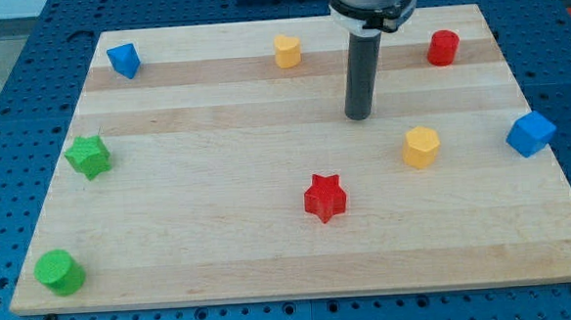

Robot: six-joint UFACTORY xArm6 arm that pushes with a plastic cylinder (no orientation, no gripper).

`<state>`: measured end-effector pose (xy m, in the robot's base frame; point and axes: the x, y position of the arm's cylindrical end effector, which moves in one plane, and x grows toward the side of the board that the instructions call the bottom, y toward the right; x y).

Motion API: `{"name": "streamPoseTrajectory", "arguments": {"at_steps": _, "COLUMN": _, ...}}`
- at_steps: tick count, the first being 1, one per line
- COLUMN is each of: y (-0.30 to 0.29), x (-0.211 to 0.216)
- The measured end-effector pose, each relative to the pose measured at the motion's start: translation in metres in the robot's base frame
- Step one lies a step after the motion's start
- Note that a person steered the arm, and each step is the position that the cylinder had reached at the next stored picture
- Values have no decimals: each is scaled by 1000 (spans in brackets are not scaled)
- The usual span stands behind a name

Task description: Point your arm to center right

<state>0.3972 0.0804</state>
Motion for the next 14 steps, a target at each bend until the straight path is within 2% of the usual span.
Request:
{"name": "streamPoseTrajectory", "arguments": {"at_steps": 11, "y": 0, "x": -26}}
{"name": "streamPoseTrajectory", "arguments": {"at_steps": 12, "y": 5, "x": -26}}
{"name": "streamPoseTrajectory", "arguments": {"at_steps": 13, "y": 49, "x": -26}}
{"name": "streamPoseTrajectory", "arguments": {"at_steps": 14, "y": 53, "x": -26}}
